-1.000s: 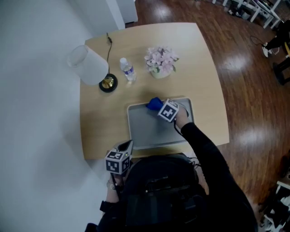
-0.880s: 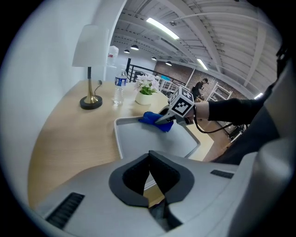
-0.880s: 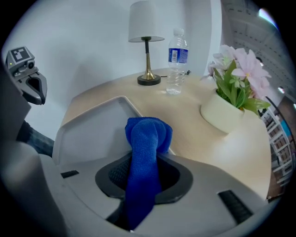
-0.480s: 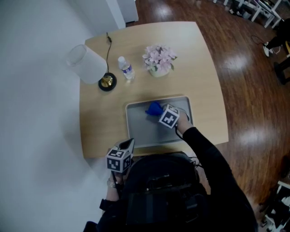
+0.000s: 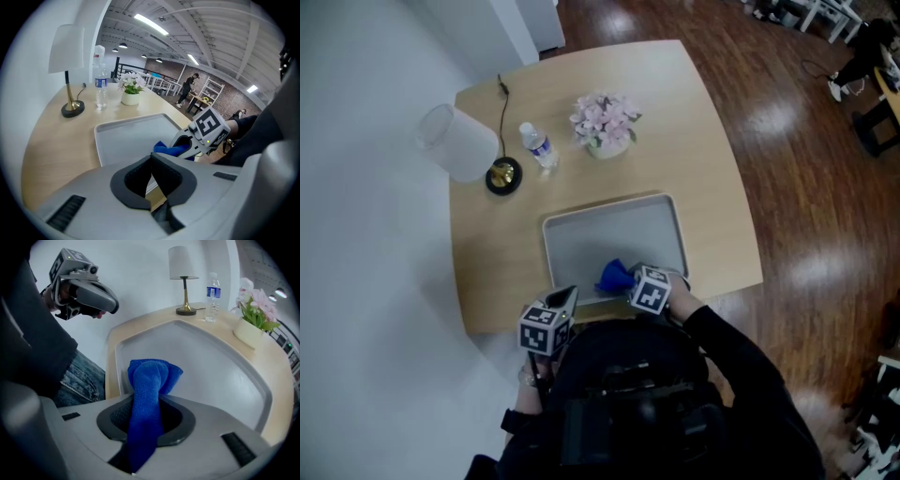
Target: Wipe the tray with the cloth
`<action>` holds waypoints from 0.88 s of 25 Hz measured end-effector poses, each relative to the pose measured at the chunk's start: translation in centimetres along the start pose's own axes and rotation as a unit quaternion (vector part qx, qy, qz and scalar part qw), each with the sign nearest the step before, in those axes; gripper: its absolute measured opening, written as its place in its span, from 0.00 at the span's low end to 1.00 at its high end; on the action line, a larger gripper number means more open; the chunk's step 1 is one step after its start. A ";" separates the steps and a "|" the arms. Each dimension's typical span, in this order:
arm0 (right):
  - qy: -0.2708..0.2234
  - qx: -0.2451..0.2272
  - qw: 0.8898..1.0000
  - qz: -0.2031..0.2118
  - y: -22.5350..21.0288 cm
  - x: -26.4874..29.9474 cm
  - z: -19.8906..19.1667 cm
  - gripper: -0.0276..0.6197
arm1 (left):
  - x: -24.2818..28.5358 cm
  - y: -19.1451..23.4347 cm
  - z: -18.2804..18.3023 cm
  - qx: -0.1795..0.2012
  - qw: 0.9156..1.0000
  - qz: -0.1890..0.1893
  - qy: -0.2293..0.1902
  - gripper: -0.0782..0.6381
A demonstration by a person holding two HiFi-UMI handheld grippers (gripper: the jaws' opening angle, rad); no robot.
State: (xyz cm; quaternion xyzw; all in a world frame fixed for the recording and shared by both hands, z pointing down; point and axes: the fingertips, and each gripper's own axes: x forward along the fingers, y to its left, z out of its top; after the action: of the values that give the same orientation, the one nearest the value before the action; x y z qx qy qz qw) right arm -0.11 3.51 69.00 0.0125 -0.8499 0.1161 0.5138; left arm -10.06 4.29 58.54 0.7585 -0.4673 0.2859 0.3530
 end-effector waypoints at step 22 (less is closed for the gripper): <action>-0.009 -0.018 0.994 -0.104 -19.1 -3.2 3.5 0.21 | 0.1 -1.0 -0.4 -0.029 0.999 0.035 0.009 0.11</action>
State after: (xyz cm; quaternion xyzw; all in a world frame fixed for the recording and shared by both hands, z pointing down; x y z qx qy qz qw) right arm 1.03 -16.09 68.15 0.0929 -0.8502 0.0468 0.5160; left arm -9.15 4.87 58.58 0.7285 -0.4987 0.2913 0.3683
